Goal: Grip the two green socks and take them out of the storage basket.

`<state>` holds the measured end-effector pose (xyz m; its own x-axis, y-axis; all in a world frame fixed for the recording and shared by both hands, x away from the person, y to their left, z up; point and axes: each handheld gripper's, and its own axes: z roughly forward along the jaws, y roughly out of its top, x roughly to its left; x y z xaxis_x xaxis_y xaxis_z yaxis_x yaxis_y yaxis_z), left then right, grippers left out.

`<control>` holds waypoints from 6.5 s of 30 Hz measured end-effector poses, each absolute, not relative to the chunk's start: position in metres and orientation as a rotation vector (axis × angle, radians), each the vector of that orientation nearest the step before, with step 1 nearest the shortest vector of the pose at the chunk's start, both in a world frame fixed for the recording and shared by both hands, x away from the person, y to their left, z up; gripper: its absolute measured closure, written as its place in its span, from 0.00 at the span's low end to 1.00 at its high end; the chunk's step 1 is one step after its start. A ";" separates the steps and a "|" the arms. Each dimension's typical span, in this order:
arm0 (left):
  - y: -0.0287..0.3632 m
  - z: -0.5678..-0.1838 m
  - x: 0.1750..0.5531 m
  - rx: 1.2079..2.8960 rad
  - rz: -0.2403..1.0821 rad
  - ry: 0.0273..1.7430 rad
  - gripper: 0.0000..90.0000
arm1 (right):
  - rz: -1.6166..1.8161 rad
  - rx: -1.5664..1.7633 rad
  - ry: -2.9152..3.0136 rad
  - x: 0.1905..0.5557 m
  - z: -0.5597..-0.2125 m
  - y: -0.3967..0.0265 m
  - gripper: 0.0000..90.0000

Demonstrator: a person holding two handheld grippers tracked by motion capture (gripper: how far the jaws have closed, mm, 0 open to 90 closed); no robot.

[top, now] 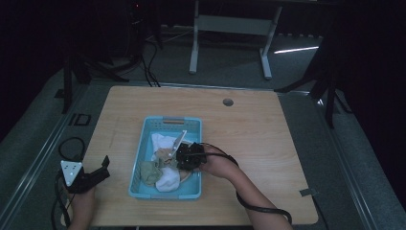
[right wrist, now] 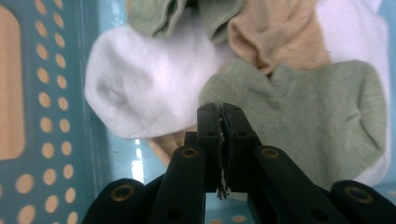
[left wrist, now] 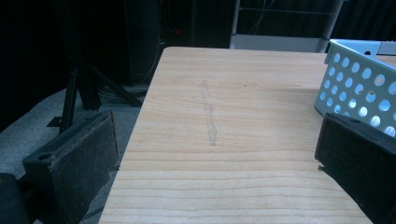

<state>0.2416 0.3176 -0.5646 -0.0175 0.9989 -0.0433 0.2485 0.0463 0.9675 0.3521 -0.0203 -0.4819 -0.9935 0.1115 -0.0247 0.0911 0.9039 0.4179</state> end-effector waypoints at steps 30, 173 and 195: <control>0.317 -0.564 0.242 1.361 1.058 1.423 0.00 | 1.269 0.421 2.624 0.363 -0.388 -0.069 0.97; 0.318 -0.564 0.243 1.367 1.041 1.424 0.00 | 1.251 0.446 2.837 0.361 -0.462 -0.023 0.35; 0.318 -0.564 0.243 1.373 1.031 1.415 0.00 | 1.079 0.373 2.951 0.359 -0.490 0.034 0.37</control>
